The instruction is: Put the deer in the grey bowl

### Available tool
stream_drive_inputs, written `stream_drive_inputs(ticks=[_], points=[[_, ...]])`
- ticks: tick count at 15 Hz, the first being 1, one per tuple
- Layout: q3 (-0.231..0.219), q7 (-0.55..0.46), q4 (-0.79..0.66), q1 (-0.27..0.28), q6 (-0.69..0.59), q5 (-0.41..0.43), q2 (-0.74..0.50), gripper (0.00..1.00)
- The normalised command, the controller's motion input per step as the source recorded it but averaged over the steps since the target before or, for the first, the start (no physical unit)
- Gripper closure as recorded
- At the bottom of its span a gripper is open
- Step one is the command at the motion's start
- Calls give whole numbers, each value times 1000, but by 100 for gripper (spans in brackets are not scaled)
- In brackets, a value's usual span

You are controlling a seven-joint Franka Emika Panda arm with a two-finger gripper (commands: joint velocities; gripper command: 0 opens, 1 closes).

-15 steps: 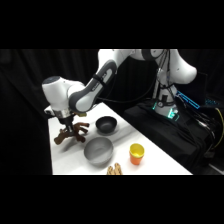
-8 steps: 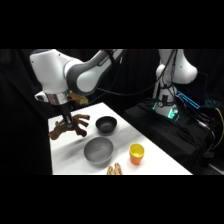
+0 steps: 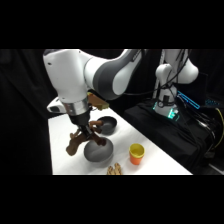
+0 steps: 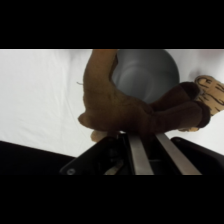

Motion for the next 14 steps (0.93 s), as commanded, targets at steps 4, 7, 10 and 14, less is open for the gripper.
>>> stream_drive_inputs(ticks=[4,7,10,14], points=[[41,26,-394,-16,216,-40,-204,95],[17,23,-271,-25,249,-65,-119,60],[-21,38,-157,-30,232,-106,-51,45],[-30,31,-97,-47,184,-104,-56,12]])
